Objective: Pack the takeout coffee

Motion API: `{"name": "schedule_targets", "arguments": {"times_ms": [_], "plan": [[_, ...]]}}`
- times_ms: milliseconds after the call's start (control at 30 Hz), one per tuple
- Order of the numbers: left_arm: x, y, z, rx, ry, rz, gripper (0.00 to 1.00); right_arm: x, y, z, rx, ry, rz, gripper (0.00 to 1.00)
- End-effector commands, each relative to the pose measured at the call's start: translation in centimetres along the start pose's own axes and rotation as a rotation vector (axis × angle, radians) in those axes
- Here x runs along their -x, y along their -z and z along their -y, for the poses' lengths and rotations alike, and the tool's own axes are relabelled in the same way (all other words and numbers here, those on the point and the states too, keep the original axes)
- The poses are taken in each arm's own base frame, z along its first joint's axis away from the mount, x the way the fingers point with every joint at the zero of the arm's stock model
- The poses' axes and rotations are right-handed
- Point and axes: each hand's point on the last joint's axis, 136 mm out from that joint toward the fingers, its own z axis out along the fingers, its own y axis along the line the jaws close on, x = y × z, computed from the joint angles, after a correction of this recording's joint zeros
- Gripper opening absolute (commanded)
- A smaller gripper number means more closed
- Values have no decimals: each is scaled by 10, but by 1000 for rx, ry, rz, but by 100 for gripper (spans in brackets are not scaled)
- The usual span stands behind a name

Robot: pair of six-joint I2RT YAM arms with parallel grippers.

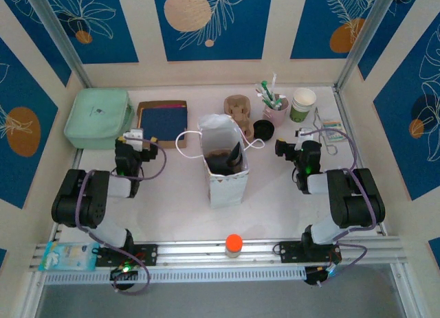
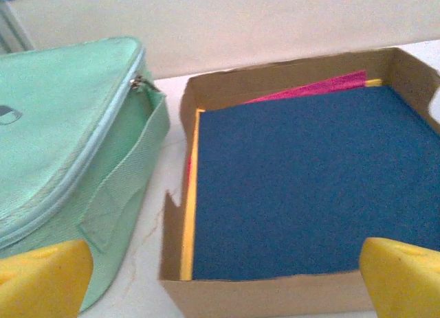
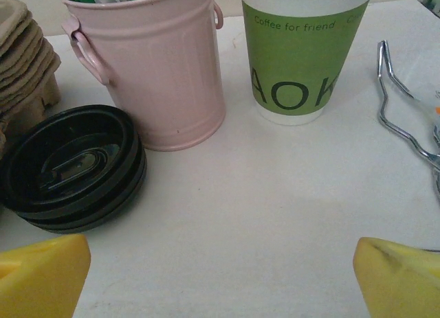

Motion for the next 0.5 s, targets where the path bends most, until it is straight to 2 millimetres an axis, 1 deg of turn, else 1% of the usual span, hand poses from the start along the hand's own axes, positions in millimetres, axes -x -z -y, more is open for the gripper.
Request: {"name": "schedule_targets", "arguments": {"times_ms": [0,467], "plan": [[-19,2,12,-72,33,-86,99,8,1,-2,15,-15,17,99],[-18,6,13,-62,17,-68,99,8,1,-2,15,-13,21,99]]}}
